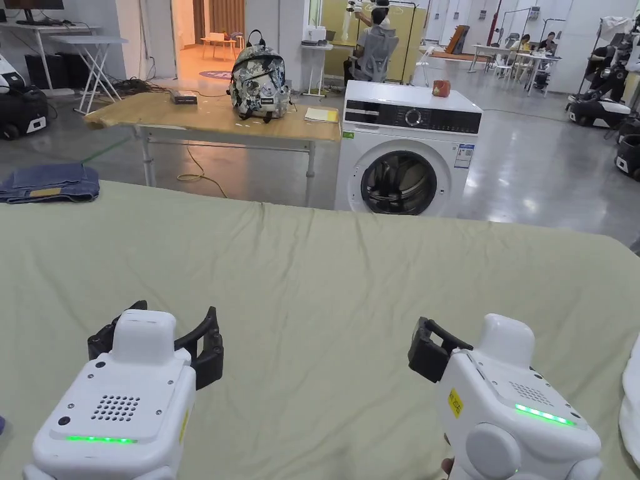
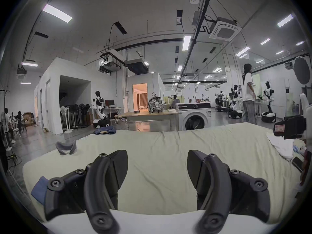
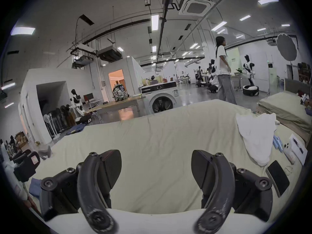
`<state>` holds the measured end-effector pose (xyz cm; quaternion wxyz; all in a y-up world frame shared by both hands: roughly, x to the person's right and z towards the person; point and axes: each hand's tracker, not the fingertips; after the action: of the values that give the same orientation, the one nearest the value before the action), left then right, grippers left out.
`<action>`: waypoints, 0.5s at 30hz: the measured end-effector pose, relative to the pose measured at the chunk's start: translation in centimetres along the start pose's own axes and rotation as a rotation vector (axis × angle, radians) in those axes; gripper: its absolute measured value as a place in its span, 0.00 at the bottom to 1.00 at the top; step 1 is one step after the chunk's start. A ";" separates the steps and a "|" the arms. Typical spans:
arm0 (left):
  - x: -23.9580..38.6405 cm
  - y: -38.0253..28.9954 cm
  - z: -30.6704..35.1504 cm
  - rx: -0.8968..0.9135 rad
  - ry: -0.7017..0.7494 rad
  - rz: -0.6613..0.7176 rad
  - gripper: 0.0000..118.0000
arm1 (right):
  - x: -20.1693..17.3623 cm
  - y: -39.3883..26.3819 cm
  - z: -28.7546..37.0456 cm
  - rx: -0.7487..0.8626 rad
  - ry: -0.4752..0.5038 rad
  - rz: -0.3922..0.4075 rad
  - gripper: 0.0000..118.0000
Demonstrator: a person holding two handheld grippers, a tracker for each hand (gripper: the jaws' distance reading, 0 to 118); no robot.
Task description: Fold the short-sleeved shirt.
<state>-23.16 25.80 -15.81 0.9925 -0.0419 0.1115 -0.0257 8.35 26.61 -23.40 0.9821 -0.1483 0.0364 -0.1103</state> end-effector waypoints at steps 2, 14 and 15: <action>0.0 -0.1 0.1 -0.009 -0.004 -0.001 0.62 | 0.0 0.0 0.0 -0.015 0.033 -0.020 0.74; -1.2 -1.4 -0.9 -0.050 -0.028 0.000 0.62 | -1.4 -0.6 -0.6 -0.055 -0.032 0.075 0.74; -1.5 -1.5 -1.2 -0.053 -0.031 0.007 0.62 | -1.3 -0.7 -0.8 -0.066 -0.009 0.070 0.74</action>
<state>-24.95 24.31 -16.54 0.9928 -0.0684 0.0969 -0.0186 6.87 26.08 -23.88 0.9801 -0.1799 0.0409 -0.0739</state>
